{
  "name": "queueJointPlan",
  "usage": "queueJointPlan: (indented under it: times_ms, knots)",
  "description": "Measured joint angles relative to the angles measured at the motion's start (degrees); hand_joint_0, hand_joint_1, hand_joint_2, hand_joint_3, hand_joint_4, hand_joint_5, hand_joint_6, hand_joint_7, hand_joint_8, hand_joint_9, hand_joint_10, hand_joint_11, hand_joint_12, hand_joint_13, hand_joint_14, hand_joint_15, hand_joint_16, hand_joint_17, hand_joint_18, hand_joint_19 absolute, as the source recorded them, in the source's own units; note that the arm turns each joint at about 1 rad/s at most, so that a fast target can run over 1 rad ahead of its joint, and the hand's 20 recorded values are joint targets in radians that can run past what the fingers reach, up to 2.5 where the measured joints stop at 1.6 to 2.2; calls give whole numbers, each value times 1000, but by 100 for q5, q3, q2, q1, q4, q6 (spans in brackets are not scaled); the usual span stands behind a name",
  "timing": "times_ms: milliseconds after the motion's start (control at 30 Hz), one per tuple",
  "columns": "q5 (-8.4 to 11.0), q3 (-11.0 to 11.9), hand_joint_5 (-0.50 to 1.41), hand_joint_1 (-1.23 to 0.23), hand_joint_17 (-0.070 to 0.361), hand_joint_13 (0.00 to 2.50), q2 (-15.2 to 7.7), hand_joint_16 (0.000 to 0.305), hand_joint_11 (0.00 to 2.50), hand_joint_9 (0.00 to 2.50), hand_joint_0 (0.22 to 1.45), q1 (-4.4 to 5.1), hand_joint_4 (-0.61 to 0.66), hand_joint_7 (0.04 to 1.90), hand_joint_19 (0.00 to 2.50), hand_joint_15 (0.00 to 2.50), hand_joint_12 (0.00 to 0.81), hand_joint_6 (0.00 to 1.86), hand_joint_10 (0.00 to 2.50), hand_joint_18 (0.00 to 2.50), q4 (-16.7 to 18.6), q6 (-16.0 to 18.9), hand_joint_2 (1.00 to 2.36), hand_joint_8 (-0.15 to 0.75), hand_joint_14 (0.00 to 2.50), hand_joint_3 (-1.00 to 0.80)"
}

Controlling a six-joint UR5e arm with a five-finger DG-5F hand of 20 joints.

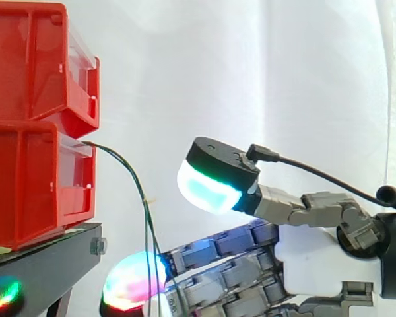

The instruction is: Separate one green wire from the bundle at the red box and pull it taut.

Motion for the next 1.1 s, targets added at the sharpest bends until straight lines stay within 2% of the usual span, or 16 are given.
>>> queueJointPlan:
  times_ms: [200,400,667,900,1100]
  knots:
    - [-118,158,-154,-619,125,756,-132,56,343,957,546,65,310,745,363,292,372,502,12,541,23,29,1006,287,12,-430]
    - [-169,170,-142,-623,125,872,-141,55,576,1077,553,77,318,821,388,400,374,503,19,602,37,34,1006,296,17,-433]
    - [-182,186,-133,-635,125,958,-141,55,714,1160,560,99,326,875,423,481,372,503,22,653,76,52,1005,303,19,-438]
    - [-228,317,-129,-629,126,1001,-120,56,767,1202,567,133,322,917,447,513,370,503,25,696,8,306,1006,301,20,-433]
    - [-319,337,-123,-628,126,1028,-53,56,841,1235,578,136,311,961,463,537,364,504,28,720,-235,536,1006,295,21,-434]
